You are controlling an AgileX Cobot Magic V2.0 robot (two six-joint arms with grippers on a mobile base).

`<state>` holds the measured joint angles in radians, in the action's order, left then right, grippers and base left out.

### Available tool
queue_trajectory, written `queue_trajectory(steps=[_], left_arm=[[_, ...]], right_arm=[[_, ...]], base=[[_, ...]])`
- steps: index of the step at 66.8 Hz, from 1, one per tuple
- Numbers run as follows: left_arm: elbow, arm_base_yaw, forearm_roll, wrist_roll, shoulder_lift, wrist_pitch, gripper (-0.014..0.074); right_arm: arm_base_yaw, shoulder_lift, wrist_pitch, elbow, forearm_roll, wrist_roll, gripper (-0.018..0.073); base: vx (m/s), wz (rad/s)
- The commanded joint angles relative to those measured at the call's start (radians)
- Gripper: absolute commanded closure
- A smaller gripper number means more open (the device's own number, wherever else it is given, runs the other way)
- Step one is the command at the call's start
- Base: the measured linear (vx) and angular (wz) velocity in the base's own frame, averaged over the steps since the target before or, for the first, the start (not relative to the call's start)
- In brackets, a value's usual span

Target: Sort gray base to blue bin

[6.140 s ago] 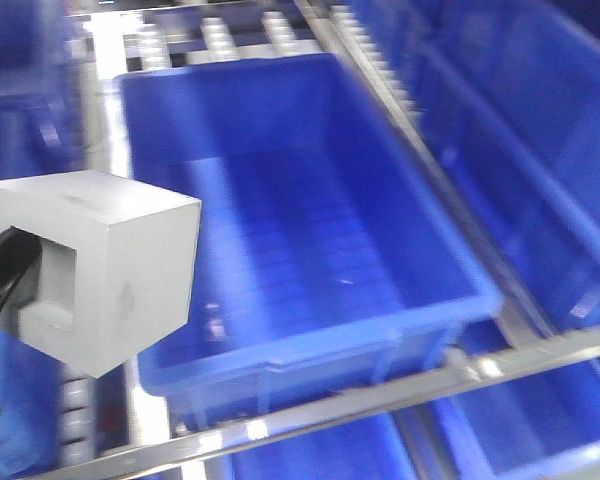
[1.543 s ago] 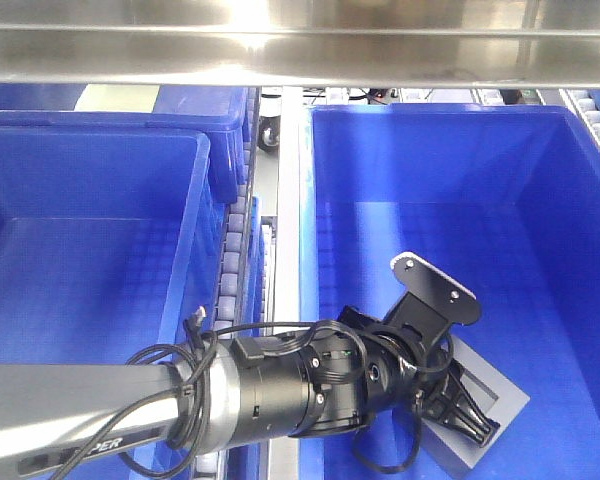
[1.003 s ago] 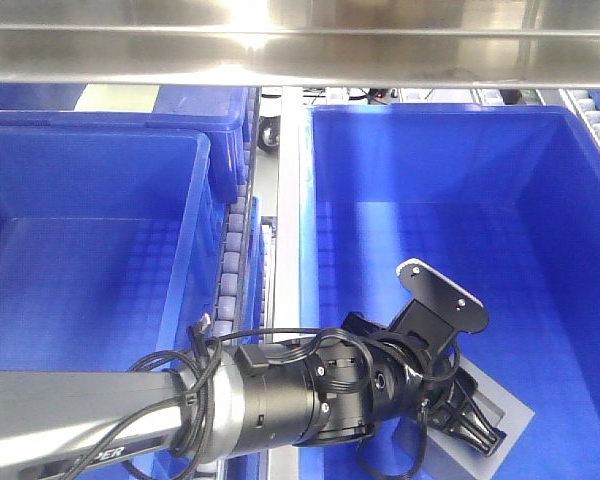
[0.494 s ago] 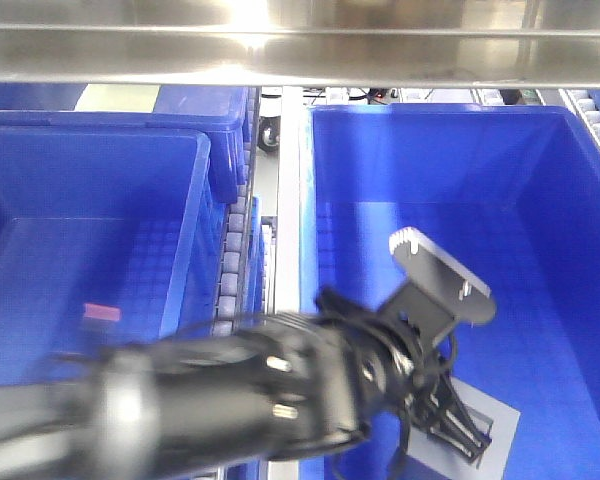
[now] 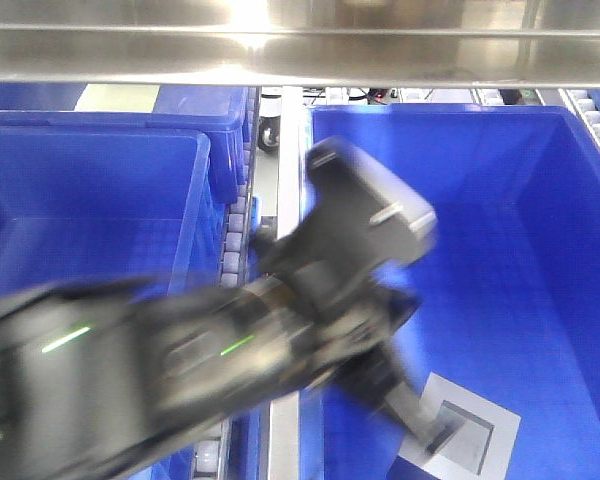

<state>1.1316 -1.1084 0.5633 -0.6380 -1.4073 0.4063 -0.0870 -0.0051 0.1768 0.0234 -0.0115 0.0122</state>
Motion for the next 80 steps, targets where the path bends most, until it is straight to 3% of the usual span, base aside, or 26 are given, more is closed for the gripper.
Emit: queue_trajectory(steps=[1, 10, 30, 51, 64, 80], left_arm=[[-0.097, -0.007, -0.002, -0.008, 0.137, -0.139, 0.0603], [-0.244, -0.007, -0.055, -0.008, 0.316, -0.198, 0.0603], [-0.448, -0.003, -0.058, -0.008, 0.738, -0.094, 0.0603], [-0.627, -0.003, -0.060, -0.007, 1.119, -0.077, 0.0603], [-0.654, -0.003, -0.084, -0.007, 1.273, -0.004, 0.0603], [-0.654, -0.003, -0.085, -0.007, 1.295, 0.019, 0.0603]], right_arm=[[-0.003, 0.019, -0.027, 0.006, 0.004, -0.012, 0.0564], [-0.003, 0.019, -0.027, 0.006, 0.004, -0.012, 0.0564], [-0.003, 0.019, -0.027, 0.006, 0.004, -0.012, 0.0564], [-0.003, 0.019, -0.027, 0.006, 0.004, -0.012, 0.0564], [-0.003, 0.019, -0.027, 0.006, 0.004, -0.012, 0.0564], [-0.003, 0.019, -0.027, 0.006, 0.004, -0.012, 0.0564]], base=[[0.00, 0.00], [0.00, 0.00], [0.00, 0.00], [0.00, 0.00], [0.00, 0.00], [0.00, 0.00]])
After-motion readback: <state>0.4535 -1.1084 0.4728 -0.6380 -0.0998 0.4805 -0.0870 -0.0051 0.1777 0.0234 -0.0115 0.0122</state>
